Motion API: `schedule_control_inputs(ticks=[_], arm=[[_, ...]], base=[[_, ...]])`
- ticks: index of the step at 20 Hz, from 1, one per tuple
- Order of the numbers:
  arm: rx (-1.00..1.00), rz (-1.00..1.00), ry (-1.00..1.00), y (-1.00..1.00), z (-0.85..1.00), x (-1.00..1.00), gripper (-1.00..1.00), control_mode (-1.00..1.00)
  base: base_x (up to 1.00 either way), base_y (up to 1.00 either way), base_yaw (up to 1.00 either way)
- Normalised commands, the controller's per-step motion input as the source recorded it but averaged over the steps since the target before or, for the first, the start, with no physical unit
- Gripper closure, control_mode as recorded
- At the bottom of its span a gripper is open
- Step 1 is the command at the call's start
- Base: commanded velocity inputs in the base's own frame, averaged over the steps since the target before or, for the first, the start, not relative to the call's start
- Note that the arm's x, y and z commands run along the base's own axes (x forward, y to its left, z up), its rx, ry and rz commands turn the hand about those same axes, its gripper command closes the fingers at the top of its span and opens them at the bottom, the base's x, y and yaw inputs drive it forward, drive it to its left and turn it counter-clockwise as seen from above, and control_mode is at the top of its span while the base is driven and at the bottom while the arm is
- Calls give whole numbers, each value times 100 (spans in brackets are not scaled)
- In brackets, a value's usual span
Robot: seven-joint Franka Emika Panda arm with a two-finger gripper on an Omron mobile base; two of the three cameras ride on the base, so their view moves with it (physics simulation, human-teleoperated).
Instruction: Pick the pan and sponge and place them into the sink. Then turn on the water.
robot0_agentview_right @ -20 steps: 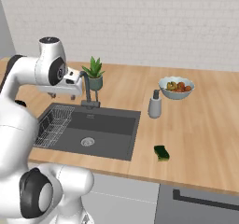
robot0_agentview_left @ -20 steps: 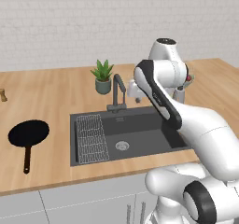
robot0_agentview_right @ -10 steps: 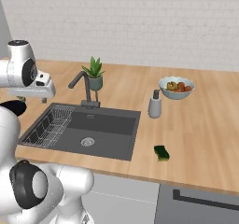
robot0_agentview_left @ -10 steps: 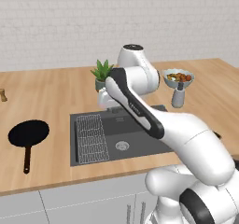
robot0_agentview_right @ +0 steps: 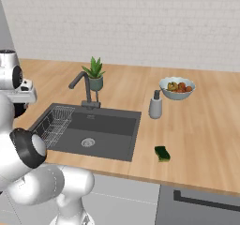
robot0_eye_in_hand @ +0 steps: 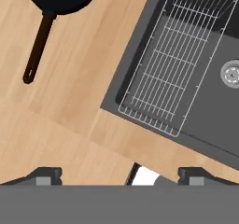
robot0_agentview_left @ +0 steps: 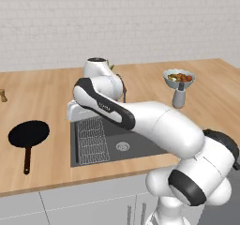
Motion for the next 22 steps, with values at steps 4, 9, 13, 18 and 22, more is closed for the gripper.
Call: schedule_control_inputs(ticks=[4, 9, 13, 18, 22], arm=[[0, 3, 11, 94, -48, 36, -100, -100], [-1, 0, 2, 8, -2, 1, -100, -100], [0, 0, 0, 16, -9, 2, -100, -100], [1, 0, -4, 27, -32, 2, -100, -100], [0, 0, -5, 27, -24, 0, -100, -100]], base=[[0, 0, 0], [0, 0, 0], [0, 0, 0], [0, 0, 0], [0, 0, 0]])
